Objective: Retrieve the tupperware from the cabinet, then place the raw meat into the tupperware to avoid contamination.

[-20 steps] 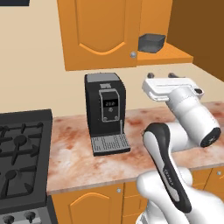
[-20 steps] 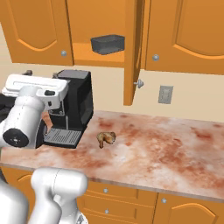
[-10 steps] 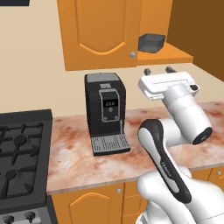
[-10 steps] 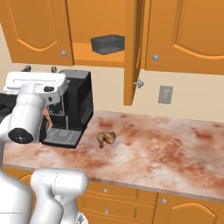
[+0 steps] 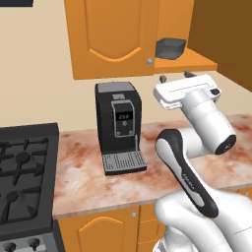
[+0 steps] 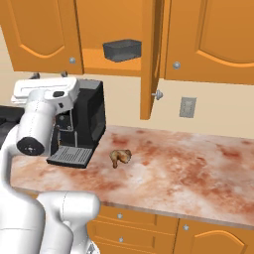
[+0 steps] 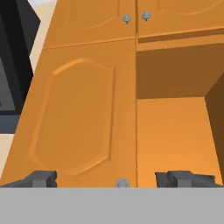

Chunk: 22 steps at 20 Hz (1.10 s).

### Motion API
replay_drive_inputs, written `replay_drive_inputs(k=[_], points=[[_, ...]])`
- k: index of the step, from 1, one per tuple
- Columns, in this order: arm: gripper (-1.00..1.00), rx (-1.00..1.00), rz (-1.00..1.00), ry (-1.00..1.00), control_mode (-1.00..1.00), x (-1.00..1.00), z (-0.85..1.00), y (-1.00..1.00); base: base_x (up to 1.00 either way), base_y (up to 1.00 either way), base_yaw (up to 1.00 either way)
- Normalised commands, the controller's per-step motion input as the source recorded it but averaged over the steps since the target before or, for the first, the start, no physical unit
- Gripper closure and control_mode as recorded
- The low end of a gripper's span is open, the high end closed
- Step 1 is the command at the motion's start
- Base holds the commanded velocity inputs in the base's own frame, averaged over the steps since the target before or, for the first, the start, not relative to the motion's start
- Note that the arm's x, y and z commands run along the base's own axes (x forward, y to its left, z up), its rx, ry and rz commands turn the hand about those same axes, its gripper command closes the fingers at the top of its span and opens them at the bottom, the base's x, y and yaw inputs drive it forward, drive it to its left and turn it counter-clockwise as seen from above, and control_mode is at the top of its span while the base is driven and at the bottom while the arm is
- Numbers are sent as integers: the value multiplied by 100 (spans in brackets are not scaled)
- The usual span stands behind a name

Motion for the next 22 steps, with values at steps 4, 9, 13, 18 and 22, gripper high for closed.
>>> replay_drive_inputs(k=[4,9,13,18,22], points=[[-100,-3,-4,0,-100,31,0,1,0,0,0],[-100,-1,-3,0,-100,28,-2,8,0,0,0],[-100,0,-1,0,-100,28,0,11,0,0,0],[-100,0,0,0,-100,29,0,1,0,0,0],[-100,0,0,0,-100,30,0,0,0,0,0]])
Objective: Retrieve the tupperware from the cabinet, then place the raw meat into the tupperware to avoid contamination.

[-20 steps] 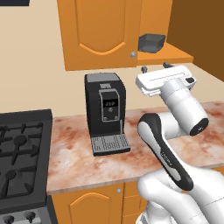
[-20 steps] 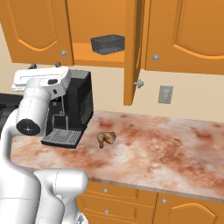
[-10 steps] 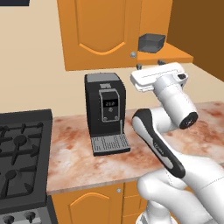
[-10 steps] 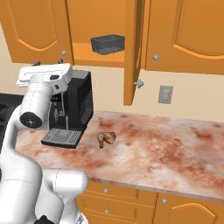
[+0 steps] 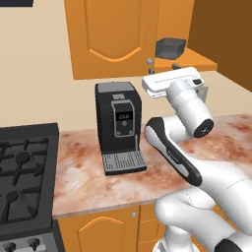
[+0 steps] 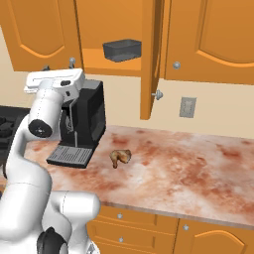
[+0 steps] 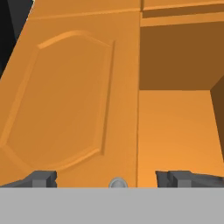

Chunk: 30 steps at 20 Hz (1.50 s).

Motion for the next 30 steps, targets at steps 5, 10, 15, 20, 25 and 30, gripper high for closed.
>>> replay_drive_inputs(k=[5,10,15,20,25,30], points=[[-100,0,0,0,-100,31,0,0,0,0,0],[-100,0,0,0,-100,28,0,0,0,0,0],[-100,0,0,0,-100,24,0,0,0,0,0],[-100,0,0,0,-100,22,-2,0,0,0,0],[-100,0,0,0,-100,18,-9,1,0,0,0],[-100,0,0,0,-100,16,-12,7,0,0,0]])
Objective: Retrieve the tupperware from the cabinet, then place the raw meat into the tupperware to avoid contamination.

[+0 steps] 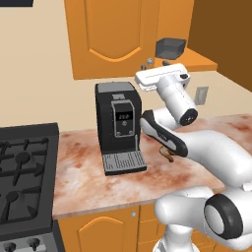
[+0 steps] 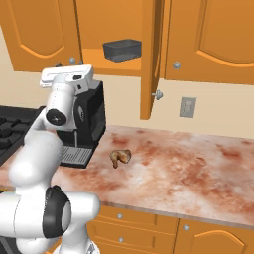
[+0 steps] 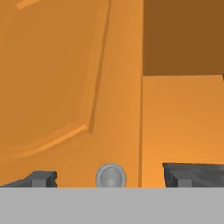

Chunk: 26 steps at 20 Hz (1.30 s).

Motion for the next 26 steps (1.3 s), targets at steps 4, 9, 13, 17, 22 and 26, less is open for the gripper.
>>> replay_drive_inputs(k=[4,9,13,17,22,26], points=[[-100,0,-1,0,-100,18,-6,12,0,0,0],[-100,0,-1,0,-100,21,-1,10,0,0,0],[-100,0,-1,0,-100,22,-1,8,0,0,0],[-100,0,-1,0,-100,23,0,7,0,0,0],[100,0,-1,0,-100,21,0,4,0,0,0],[100,0,-1,0,-100,16,0,0,0,0,0]])
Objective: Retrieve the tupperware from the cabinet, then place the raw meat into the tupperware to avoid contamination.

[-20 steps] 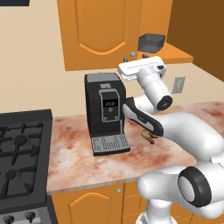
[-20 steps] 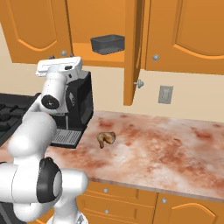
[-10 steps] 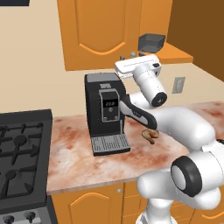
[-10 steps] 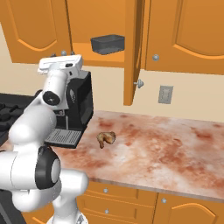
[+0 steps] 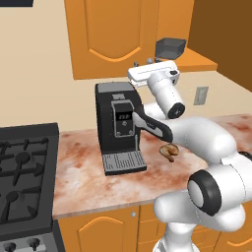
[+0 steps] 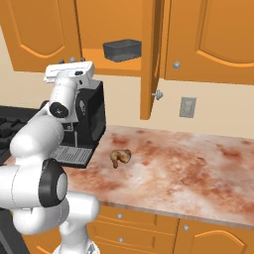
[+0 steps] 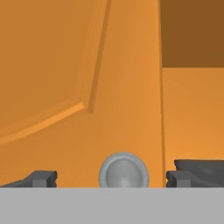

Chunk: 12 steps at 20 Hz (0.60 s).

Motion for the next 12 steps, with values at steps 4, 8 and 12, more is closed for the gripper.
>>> replay_drive_inputs(k=[4,8,12], points=[[100,0,-2,0,-100,7,0,-7,0,0,0],[100,0,-2,2,-100,1,9,-15,0,0,0],[100,0,-2,2,-100,0,16,-20,0,0,0]])
